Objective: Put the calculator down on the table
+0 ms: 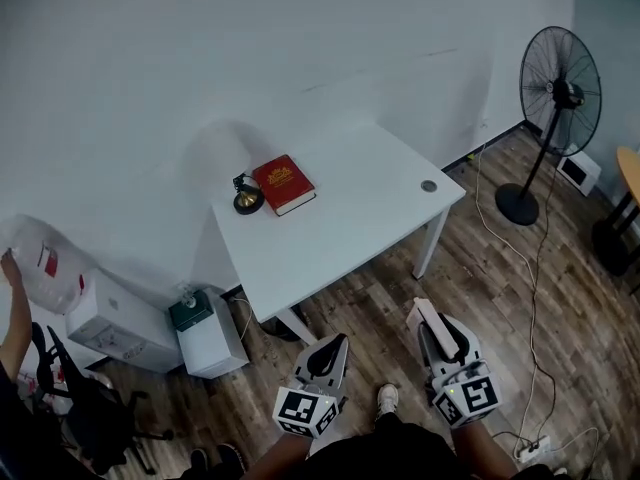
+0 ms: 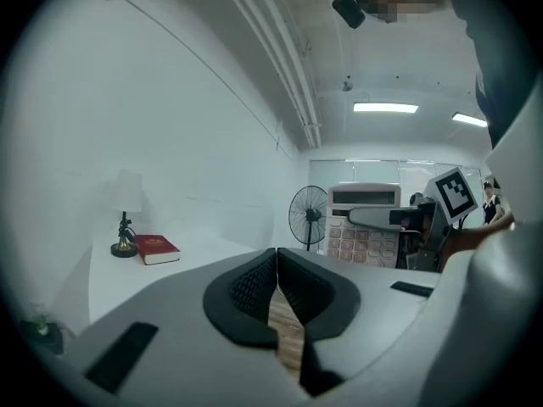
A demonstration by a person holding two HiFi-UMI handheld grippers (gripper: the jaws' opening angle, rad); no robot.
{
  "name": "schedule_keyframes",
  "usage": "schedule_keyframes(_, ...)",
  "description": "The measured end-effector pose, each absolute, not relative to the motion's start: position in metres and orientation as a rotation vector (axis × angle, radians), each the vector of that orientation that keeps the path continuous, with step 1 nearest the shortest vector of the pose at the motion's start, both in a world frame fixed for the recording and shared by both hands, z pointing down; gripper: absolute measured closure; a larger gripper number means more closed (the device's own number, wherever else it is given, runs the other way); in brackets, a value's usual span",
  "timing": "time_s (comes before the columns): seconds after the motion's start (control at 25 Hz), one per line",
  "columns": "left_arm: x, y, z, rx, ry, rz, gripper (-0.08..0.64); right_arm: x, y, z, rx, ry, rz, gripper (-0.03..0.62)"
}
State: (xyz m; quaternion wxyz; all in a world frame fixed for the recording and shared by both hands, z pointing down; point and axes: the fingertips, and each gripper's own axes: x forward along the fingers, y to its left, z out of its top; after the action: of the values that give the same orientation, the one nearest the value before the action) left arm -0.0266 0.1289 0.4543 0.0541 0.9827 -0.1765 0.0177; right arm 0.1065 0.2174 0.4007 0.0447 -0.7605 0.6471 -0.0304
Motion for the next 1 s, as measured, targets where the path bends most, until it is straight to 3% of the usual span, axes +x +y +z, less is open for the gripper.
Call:
schedule_keyframes(0.48,0.03,0.047,0.46,2.946,-0.71,0.078,0.539,0.177,0.127,0.411,-2.23,2.097,-0.112,0.448)
schedule_keyframes(1.0,0.018,-0.05,0.481,2.859,-0.9,0.102,0.54,0.179,0.015,0.422,-2.083,2.23,-0.116,0.448)
